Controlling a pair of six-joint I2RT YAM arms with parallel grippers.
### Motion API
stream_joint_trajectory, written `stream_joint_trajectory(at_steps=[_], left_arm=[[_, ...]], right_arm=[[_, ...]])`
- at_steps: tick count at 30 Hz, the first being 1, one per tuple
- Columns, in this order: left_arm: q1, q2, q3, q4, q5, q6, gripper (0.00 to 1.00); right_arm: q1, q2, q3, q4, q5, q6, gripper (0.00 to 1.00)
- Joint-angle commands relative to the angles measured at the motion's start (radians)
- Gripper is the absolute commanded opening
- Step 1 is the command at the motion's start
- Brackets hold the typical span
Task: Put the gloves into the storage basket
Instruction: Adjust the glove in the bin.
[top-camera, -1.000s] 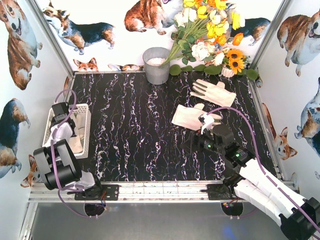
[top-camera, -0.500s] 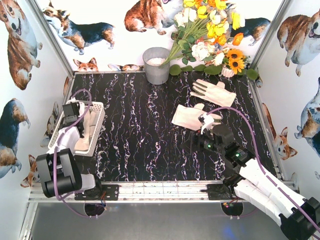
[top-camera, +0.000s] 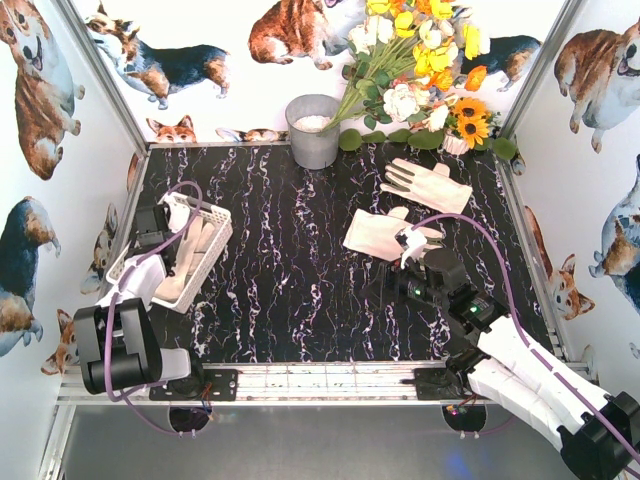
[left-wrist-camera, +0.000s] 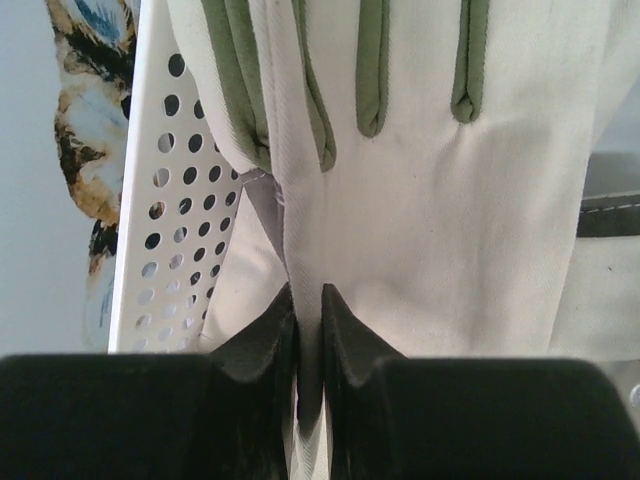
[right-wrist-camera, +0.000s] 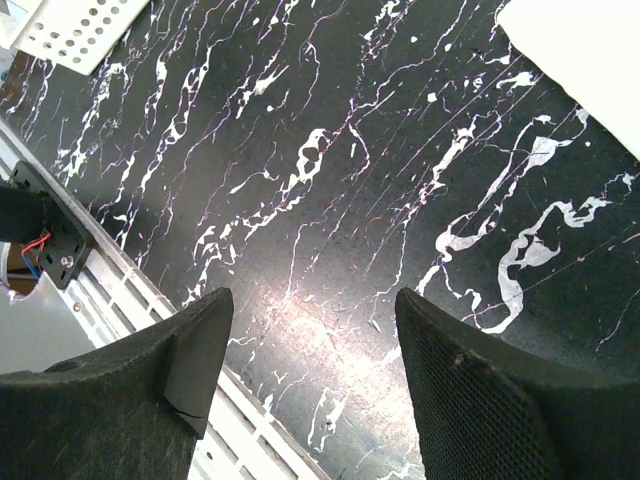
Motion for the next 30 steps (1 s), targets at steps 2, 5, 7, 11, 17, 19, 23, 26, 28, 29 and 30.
stream_joint_trajectory(at_steps=[2, 5, 7, 11, 17, 19, 23, 26, 28, 29, 30], left_arm=[[-0.009, 0.031, -0.019, 0.074, 0.040, 0.074, 0.19], [-0.012, 0.087, 0.013, 0.110, -0.006, 0.085, 0.49], [-0.026, 0.118, 0.035, 0.119, -0.051, 0.083, 0.52], [-0.052, 0.081, 0.007, 0.177, -0.073, 0.064, 0.76], [-0.062, -0.032, 0.018, 0.141, -0.064, -0.019, 0.93], [-0.062, -0.055, 0.031, 0.105, -0.046, -0.062, 0.95], [-0.048, -0.068, 0.082, 0.027, -0.021, -0.164, 0.95], [-0.013, -0.057, 0.104, 0.002, 0.029, -0.255, 0.90], [0.011, -0.049, 0.114, 0.009, 0.091, -0.294, 0.81], [0.021, -0.045, 0.120, 0.015, 0.118, -0.311, 0.78], [0.030, -0.040, 0.128, 0.020, 0.147, -0.323, 0.74]], right_arm=[[-0.002, 0.000, 0.021, 0.039, 0.001, -0.012, 0.67], [-0.002, 0.000, 0.034, 0.030, 0.002, -0.015, 0.67], [-0.002, -0.009, 0.037, 0.023, 0.005, -0.015, 0.67], [-0.002, -0.036, 0.033, 0.023, 0.016, -0.007, 0.67], [-0.002, -0.089, 0.021, 0.010, 0.016, 0.009, 0.67], [-0.002, -0.116, 0.013, -0.001, 0.020, 0.007, 0.67], [-0.002, -0.159, 0.016, -0.051, 0.035, -0.027, 0.68], [-0.002, -0.173, 0.027, -0.080, 0.040, -0.052, 0.68], [-0.002, -0.174, 0.038, -0.090, 0.033, -0.064, 0.68], [-0.002, -0.171, 0.041, -0.092, 0.027, -0.069, 0.68], [-0.002, -0.169, 0.043, -0.092, 0.023, -0.072, 0.68]])
